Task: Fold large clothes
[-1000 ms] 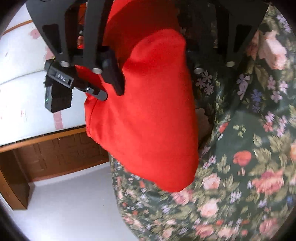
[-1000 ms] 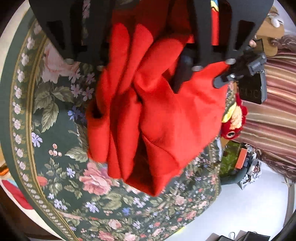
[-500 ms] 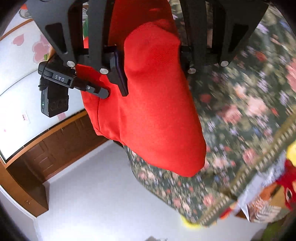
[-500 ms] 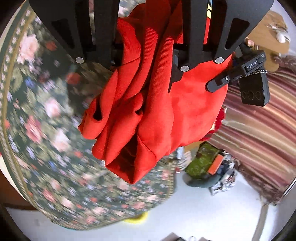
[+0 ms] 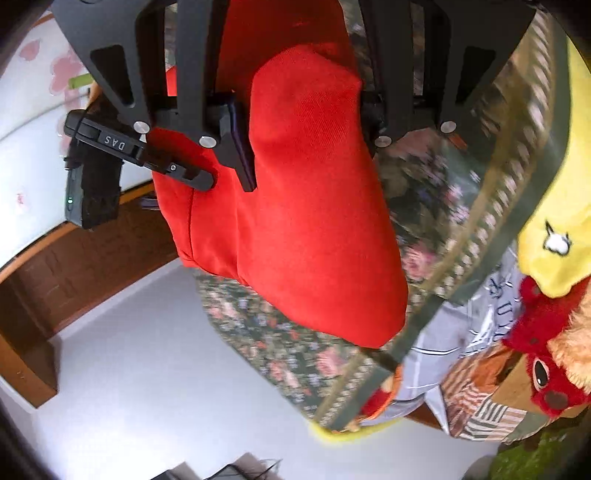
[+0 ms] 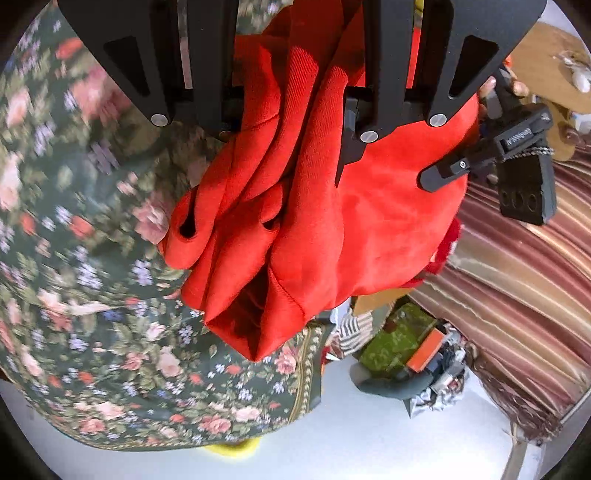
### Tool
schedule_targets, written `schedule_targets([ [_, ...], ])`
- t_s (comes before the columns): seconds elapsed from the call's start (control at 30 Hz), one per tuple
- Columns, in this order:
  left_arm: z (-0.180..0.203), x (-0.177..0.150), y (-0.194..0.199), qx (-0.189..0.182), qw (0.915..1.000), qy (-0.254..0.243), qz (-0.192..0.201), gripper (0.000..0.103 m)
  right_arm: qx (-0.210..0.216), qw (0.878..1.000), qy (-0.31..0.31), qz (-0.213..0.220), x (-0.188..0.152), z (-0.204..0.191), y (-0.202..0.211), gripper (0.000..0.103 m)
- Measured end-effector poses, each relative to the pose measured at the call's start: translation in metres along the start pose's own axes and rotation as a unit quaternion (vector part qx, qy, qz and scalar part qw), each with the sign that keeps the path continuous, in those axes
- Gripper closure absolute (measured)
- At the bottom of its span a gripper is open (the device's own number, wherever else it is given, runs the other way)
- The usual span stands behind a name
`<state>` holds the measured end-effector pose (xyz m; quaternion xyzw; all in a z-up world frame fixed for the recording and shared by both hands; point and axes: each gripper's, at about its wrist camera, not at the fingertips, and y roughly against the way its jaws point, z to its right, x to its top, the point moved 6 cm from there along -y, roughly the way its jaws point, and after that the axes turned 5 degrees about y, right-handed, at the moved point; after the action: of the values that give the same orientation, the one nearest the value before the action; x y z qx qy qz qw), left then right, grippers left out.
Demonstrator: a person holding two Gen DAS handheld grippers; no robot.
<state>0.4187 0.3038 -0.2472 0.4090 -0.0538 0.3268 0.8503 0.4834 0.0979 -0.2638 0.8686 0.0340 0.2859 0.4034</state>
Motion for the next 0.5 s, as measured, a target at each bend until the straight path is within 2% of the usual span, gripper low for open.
schedule_targets([
  [0.1, -0.026, 0.014, -0.023, 0.029, 0.9996, 0.0, -0.008, 0.061, -0.019, 1.0, 0.001, -0.015, 0.002, 0.009, -0.034, 0.077],
  [0.2, -0.057, 0.019, -0.053, 0.065, 0.9975, 0.011, -0.026, 0.061, -0.03, 0.998, -0.029, -0.037, -0.003, 0.026, -0.066, 0.077],
  [0.3, -0.092, 0.009, -0.081, 0.123, 0.9902, 0.029, -0.06, 0.055, -0.037, 0.995, -0.066, -0.072, -0.02, 0.046, -0.091, 0.071],
  [0.33, -0.099, 0.004, -0.083, 0.131, 0.9893, 0.03, -0.058, 0.053, -0.04, 0.994, -0.07, -0.076, -0.025, 0.049, -0.092, 0.069],
  [0.4, -0.103, 0.0, -0.078, 0.118, 0.9914, 0.03, -0.048, 0.047, -0.042, 0.994, -0.061, -0.086, -0.032, 0.052, -0.09, 0.057],
  [0.5, -0.103, -0.011, -0.061, 0.127, 0.9911, 0.021, -0.036, 0.043, -0.055, 0.993, -0.034, -0.103, -0.04, 0.05, -0.079, 0.05],
])
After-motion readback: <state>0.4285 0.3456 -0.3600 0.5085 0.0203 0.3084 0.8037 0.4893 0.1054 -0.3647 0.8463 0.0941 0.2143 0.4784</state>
